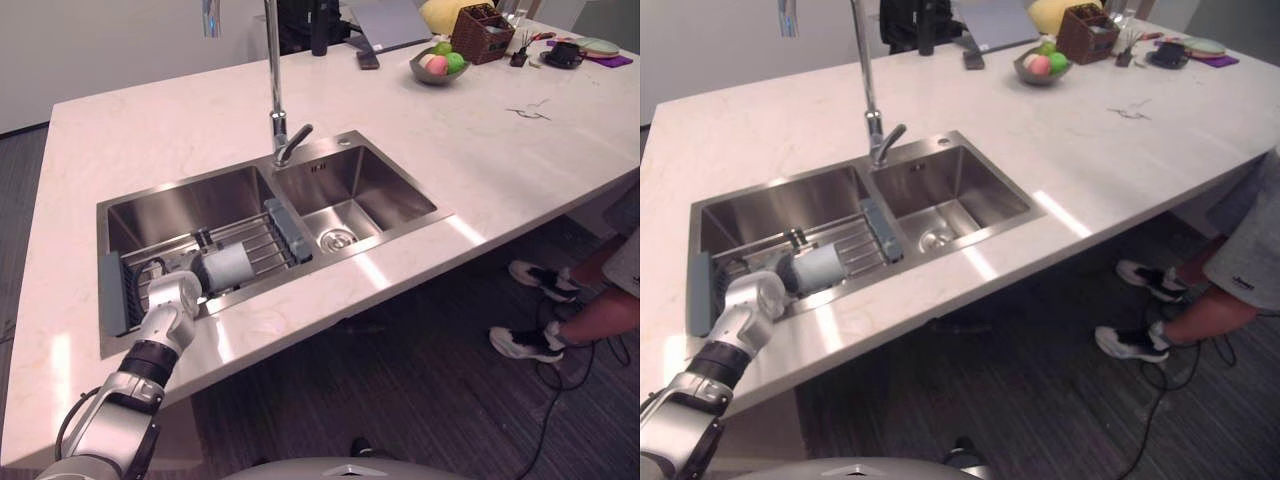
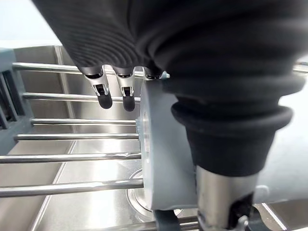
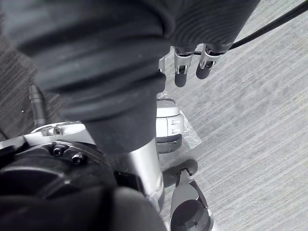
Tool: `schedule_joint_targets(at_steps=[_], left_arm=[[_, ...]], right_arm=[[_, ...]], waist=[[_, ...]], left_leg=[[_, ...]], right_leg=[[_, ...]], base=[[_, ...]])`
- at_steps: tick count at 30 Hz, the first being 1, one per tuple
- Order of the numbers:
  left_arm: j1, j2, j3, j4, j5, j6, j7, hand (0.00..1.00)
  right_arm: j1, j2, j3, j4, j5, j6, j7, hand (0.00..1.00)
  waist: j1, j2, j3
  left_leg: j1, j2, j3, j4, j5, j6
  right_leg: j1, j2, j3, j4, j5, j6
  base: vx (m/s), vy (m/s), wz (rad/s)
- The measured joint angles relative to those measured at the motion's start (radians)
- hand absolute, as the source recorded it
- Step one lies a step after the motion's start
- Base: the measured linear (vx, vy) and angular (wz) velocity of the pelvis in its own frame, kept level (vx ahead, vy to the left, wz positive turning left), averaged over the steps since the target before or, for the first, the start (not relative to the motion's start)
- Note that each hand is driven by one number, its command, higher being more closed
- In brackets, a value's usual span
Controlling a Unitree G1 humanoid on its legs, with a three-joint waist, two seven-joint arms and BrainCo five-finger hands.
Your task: Walk over to the sink, pick up the cup, carry it to the dishwasher, place the cup inside the dishwasher, then close the dishwasher door
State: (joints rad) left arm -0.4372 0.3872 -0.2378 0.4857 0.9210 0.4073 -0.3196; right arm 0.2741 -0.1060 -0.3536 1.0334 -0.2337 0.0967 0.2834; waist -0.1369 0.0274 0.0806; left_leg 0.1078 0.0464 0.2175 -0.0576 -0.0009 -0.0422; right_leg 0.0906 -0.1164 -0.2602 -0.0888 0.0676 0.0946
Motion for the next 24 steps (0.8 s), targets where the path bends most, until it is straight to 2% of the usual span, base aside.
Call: schedule_joint_targets(at_steps=[4,5,9,14,19,22,24], left_arm=[[-0.005,0.027,-0.005,0.006,0.021,-0.034,-0.065,0.00],[-0.005,0.038,-0.010,0.005,0.023,-0.051,-0.077,1.00],[-0.010,0.068,-0.043,-0.012,0.017,-0.108,-0.110,1.00],[-0.011,0.088,-0.065,-0.039,0.000,-0.119,-0.149,1.00],[-0.013,0.107,-0.084,-0.049,-0.050,-0.131,-0.149,1.00],[-0.012,0.123,-0.092,-0.053,-0.110,-0.147,-0.137,1.00],[-0.009,0.144,-0.119,-0.078,-0.248,-0.176,-0.090,1.00]], right_arm=[[0.000,-0.002,0.000,0.000,0.000,0.003,0.000,0.00],[0.000,-0.002,0.000,0.000,0.000,0.010,0.000,0.00],[0.003,-0.004,0.000,0.000,0.000,0.016,0.001,0.00],[0.003,-0.008,0.000,0.000,0.000,0.015,0.002,0.00],[0.003,-0.010,0.000,0.000,0.000,0.015,0.011,0.00],[0.003,-0.010,0.000,0.000,0.001,0.015,0.016,0.00],[0.003,-0.010,0.000,0.001,0.002,0.014,0.016,0.00]], waist=[[-0.005,0.003,-0.002],[-0.006,0.004,-0.002],[-0.003,0.008,-0.005],[-0.005,0.013,-0.008],[-0.006,0.015,-0.009],[-0.007,0.016,-0.009],[-0.006,0.016,-0.009]], left_leg=[[0.000,0.000,0.000,0.000,0.000,0.000],[0.000,0.000,0.000,-0.001,0.000,0.000],[0.000,-0.002,-0.001,-0.006,0.000,0.000],[0.001,-0.003,-0.001,-0.015,0.004,0.001],[0.001,-0.004,-0.002,-0.016,0.008,0.007],[0.001,-0.004,-0.002,-0.015,0.008,0.007],[0.001,-0.005,-0.005,-0.015,0.009,0.008]], right_leg=[[0.000,0.000,0.000,0.000,-0.001,0.001],[0.000,0.000,0.000,0.000,-0.001,0.002],[-0.001,-0.001,-0.002,0.000,-0.002,0.003],[-0.005,-0.001,-0.002,0.000,-0.004,0.005],[-0.004,-0.002,-0.003,0.000,-0.006,0.008],[-0.004,-0.003,-0.003,0.000,-0.006,0.008],[-0.002,-0.004,-0.006,0.000,-0.006,0.008]], base=[[0.00,0.000,0.00],[0.00,0.000,0.00],[0.00,0.000,0.00],[0.00,0.000,0.00],[0.00,0.000,0.00],[0.00,0.000,0.00],[0.00,0.000,0.02]])
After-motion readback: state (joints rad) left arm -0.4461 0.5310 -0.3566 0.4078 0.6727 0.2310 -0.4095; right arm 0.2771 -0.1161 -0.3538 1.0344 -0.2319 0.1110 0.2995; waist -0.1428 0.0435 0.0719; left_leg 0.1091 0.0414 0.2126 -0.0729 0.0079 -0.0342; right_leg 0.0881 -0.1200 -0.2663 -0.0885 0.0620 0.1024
